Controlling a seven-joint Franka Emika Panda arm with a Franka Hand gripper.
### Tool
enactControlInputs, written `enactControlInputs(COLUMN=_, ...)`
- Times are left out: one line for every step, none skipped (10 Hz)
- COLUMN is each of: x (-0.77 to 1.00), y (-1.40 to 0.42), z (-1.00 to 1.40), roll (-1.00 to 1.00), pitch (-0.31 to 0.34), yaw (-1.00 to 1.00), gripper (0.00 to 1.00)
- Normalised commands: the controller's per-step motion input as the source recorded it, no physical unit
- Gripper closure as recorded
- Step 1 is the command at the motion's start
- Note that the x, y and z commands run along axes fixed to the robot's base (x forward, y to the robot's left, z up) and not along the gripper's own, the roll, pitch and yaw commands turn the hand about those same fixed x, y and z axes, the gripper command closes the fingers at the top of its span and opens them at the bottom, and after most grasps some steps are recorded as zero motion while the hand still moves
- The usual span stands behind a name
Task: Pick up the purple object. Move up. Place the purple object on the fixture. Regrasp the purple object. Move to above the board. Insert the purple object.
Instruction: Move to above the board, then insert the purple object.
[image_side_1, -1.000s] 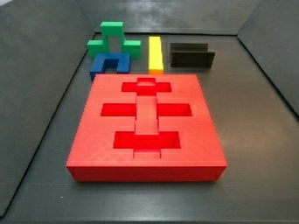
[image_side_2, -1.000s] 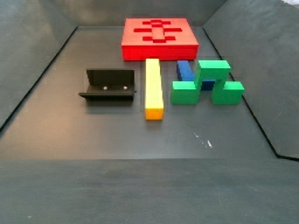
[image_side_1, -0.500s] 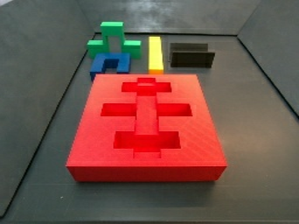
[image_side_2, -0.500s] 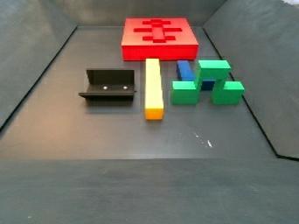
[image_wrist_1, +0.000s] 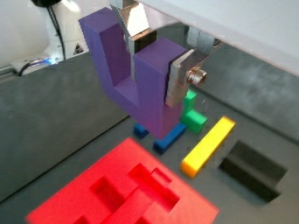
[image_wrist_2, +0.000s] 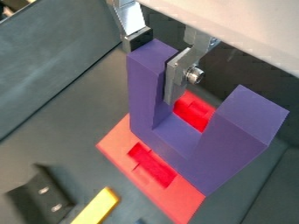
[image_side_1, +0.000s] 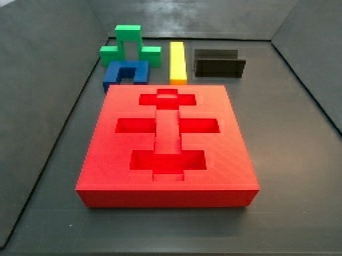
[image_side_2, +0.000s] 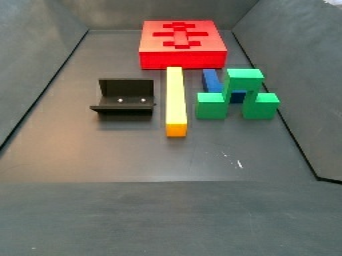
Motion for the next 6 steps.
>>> enactControlInputs(x=-0.08, y=0.01, z=0.01, roll=-0.46, pitch=-0.050, yaw=0.00, gripper=1.00)
enactControlInputs(x=-0.07, y=0.01, z=0.00, roll=-0.36, pitch=-0.051, yaw=0.00, gripper=1.00)
enactControlInputs(x=-0.04, y=0.01, z=0.00, roll=-0.20, pitch=-0.035, yaw=0.00, gripper=1.00)
enactControlInputs(x=0.00, y=-0.03, z=0.00, roll=0.00, pitch=0.000, yaw=0.00, gripper=1.00)
enactControlInputs(x=0.21, y=-0.10, z=-0.01, roll=0.05, pitch=0.061, yaw=-0.01, gripper=1.00)
enactControlInputs(x=0.52, y=-0.08, z=-0.34, roll=-0.06, pitch=0.044, yaw=-0.25, gripper=1.00)
